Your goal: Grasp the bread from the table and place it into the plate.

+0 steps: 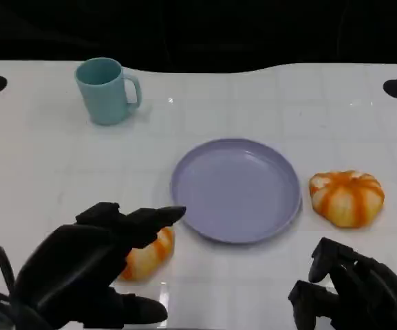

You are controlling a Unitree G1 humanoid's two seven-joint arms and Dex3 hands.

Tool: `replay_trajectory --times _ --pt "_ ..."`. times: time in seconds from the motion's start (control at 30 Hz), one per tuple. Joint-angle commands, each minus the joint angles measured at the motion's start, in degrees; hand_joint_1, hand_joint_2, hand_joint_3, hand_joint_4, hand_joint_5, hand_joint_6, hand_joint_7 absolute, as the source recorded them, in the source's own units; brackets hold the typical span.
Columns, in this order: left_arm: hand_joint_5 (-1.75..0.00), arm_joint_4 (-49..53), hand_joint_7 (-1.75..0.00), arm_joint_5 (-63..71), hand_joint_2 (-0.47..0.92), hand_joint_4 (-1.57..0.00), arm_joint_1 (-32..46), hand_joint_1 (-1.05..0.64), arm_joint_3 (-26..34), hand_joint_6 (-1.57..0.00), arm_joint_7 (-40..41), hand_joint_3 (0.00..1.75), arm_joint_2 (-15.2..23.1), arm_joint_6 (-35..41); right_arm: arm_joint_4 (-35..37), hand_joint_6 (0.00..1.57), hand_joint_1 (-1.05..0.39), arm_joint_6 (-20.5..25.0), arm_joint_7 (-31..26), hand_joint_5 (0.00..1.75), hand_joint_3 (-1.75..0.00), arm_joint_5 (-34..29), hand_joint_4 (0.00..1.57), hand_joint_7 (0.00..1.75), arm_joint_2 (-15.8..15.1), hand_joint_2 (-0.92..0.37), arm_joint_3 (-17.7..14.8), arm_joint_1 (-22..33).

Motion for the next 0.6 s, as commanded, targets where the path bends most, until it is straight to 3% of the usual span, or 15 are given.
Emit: replay_trajectory --times 0.03,0.6 --pt "-0.86 -0.7 -0.05 6.2 0.89 -0.05 0.5 -0.7 -0.6 -0.18 2.4 0.0 1.2 -0.7 -0.3 0.76 -0.7 -0.2 -0.3 1.62 -0.17 0.0 0.87 1.38 -0.6 -0.92 -0.3 0.0" --pt "-0.85 1.1 -0.04 28.5 0.88 -0.05 -1.9 -0.74 -5.9 -0.23 4.0 0.0 -3.2 4.7 -0.5 0.77 -0.7 -0.1 0.1 1.61 -0.21 0.1 0.88 1.35 -1.1 -0.92 -0.5 -0.1"
